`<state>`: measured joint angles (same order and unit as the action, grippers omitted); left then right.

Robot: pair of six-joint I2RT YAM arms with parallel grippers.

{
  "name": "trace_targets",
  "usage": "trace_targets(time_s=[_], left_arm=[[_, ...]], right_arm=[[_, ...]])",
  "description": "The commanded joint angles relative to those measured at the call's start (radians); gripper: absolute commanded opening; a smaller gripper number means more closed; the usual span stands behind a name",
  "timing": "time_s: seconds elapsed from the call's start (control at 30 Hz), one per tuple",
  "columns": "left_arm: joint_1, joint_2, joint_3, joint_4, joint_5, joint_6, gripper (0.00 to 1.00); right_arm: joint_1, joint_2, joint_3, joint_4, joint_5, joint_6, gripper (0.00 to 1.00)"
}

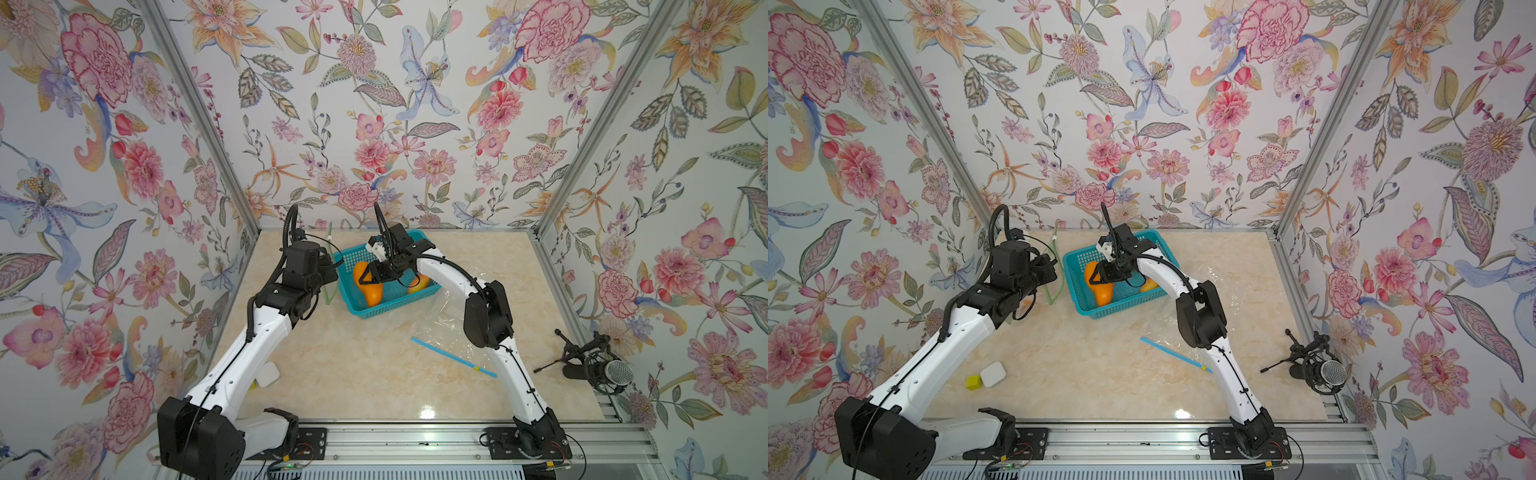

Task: Place the mango in a zip-top bag and seal the zipper
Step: Pick up the mango from the basket.

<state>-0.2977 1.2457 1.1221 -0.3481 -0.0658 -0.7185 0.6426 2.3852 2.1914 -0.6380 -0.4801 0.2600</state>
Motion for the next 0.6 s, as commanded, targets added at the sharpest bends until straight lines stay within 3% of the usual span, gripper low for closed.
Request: trace_targets(time_s=[0.0,0.13,0.2,0.4,0.57], left_arm=[[0.016,-0.004,0.043,-0.022,0.045,0.006,0.00],[0.026,0.006,0.050,-0.007,0.069,0.002,0.00],[0.027,0.008,0.043,0.005,0.072,0.001,0.00],[0.027,0.011,0.018,0.035,0.083,0.014,0.00],[0.027,-0.003,-0.013,0.060,0.102,0.020,0.00]], right_arm=[[-0.023,-0.226,-0.219,0.285,0.011,0.118,0.08],[-0.015,-0.448,-0.543,0.580,-0.038,0.276,0.10],[-0.002,-0.512,-0.633,0.668,-0.095,0.336,0.13],[0.063,-0.559,-0.699,0.682,-0.340,0.383,0.12],[0.116,-0.578,-0.716,0.644,-0.419,0.367,0.16]])
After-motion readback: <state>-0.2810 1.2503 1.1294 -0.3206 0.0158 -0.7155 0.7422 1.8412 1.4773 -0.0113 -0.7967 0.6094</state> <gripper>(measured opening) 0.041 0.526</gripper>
